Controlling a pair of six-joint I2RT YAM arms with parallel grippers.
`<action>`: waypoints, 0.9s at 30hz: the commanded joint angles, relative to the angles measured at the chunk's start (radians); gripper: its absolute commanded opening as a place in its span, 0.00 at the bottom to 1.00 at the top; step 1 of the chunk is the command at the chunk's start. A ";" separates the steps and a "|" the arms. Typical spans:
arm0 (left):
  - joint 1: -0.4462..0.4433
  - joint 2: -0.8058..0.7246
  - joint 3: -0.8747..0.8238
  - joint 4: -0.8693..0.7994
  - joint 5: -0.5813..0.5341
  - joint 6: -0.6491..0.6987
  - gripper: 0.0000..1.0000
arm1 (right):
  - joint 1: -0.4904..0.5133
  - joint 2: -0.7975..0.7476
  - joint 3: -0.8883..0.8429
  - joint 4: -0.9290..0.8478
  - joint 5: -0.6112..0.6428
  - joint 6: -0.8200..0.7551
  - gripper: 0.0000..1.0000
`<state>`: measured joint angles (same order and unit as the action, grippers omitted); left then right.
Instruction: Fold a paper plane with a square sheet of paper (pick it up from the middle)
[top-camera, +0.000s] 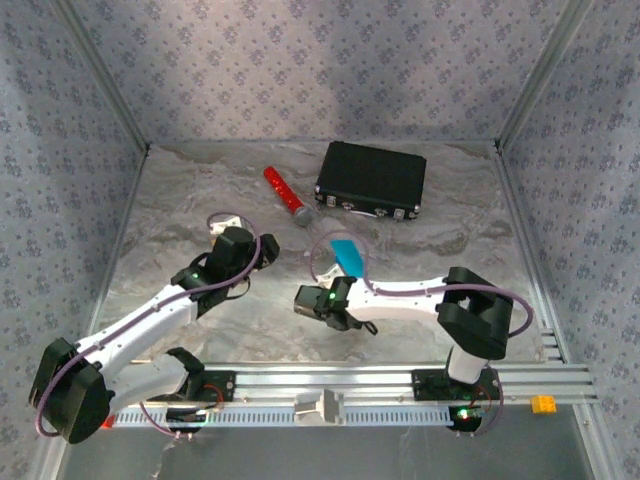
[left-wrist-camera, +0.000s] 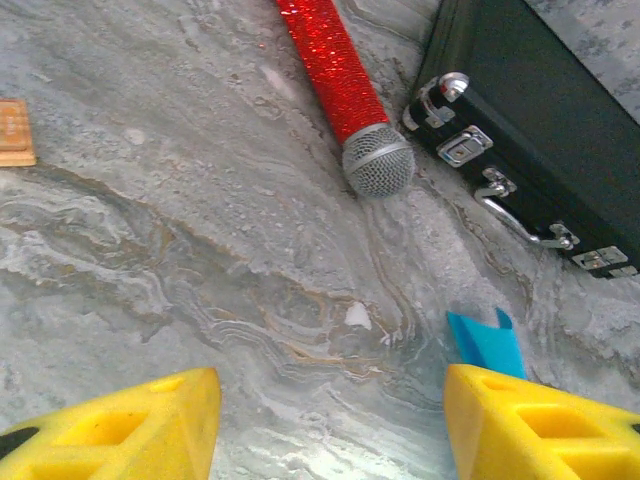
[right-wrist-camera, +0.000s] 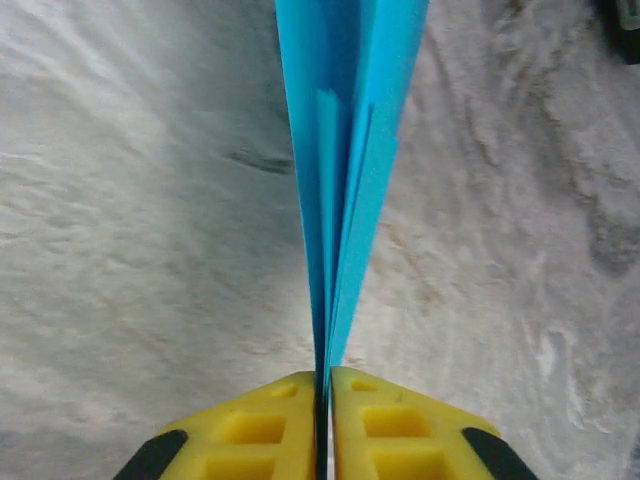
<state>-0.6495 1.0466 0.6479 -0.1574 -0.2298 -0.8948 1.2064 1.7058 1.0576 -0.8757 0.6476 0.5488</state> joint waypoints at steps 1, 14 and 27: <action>0.009 -0.020 -0.004 -0.021 -0.017 -0.009 0.60 | 0.013 -0.003 0.016 0.058 -0.083 -0.038 0.17; 0.017 0.009 -0.011 0.020 0.052 -0.006 0.58 | -0.301 -0.417 -0.334 0.553 -0.657 -0.012 0.40; 0.005 0.172 0.029 0.117 0.223 0.000 0.50 | -0.591 -0.270 -0.435 0.847 -1.107 0.058 0.12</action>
<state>-0.6415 1.2064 0.6422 -0.0780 -0.0525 -0.9024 0.6231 1.3922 0.6167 -0.0967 -0.3344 0.5842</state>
